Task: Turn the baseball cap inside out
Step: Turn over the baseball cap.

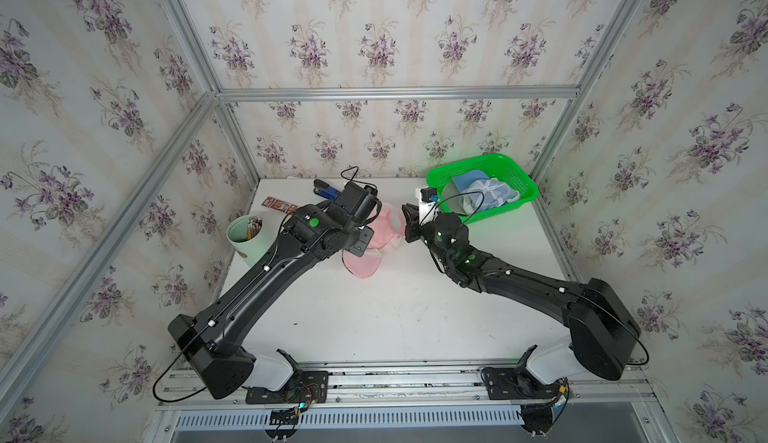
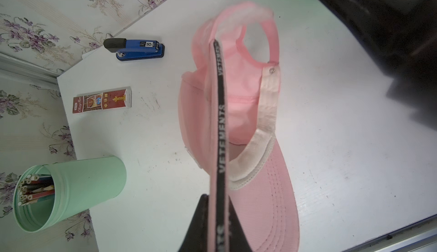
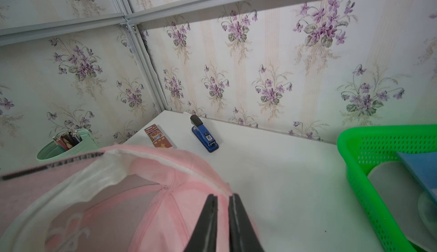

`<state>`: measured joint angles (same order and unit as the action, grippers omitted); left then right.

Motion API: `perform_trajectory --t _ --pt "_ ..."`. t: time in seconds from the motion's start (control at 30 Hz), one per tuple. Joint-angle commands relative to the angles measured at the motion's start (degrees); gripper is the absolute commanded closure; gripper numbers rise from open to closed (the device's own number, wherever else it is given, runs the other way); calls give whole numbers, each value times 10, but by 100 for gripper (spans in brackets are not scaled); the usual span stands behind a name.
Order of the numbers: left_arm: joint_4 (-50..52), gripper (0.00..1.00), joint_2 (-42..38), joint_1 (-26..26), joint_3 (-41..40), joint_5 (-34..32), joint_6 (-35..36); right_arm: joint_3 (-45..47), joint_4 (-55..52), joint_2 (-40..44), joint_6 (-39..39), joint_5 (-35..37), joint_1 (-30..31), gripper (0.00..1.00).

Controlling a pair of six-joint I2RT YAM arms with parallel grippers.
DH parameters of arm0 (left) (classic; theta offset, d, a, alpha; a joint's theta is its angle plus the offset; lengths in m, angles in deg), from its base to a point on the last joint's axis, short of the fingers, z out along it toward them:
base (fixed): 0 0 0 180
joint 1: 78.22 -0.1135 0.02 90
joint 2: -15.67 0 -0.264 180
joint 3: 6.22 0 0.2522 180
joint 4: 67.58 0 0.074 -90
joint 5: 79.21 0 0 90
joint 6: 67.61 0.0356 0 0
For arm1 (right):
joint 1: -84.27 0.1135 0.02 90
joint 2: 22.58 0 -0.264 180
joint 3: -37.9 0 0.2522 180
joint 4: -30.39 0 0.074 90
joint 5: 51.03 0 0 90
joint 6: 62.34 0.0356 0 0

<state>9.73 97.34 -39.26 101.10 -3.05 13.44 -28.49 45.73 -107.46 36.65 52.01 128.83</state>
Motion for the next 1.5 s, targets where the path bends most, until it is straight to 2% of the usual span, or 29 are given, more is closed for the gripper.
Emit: perform_trajectory --t 0.0,0.37,0.57,0.73,1.03,1.17,1.47 --pt "-12 88 6 -1 15 11 -3 16 -11 15 15 -24 -3 83" --pt "5 94 19 0 16 2 5 51 8 11 48 -145 -3 88" --pt "1 95 9 -1 26 24 2 60 63 -33 62 -147 -2 96" --pt "1 95 8 1 30 50 -5 44 99 -84 70 -138 -1 99" --pt "-3 96 -2 13 29 72 -15 -36 100 -171 70 -65 -1 100" --pt "-10 96 -2 13 15 45 -18 -47 104 -154 67 -85 2 100" --pt "-17 97 7 9 17 25 -15 35 168 -85 79 -108 43 100"
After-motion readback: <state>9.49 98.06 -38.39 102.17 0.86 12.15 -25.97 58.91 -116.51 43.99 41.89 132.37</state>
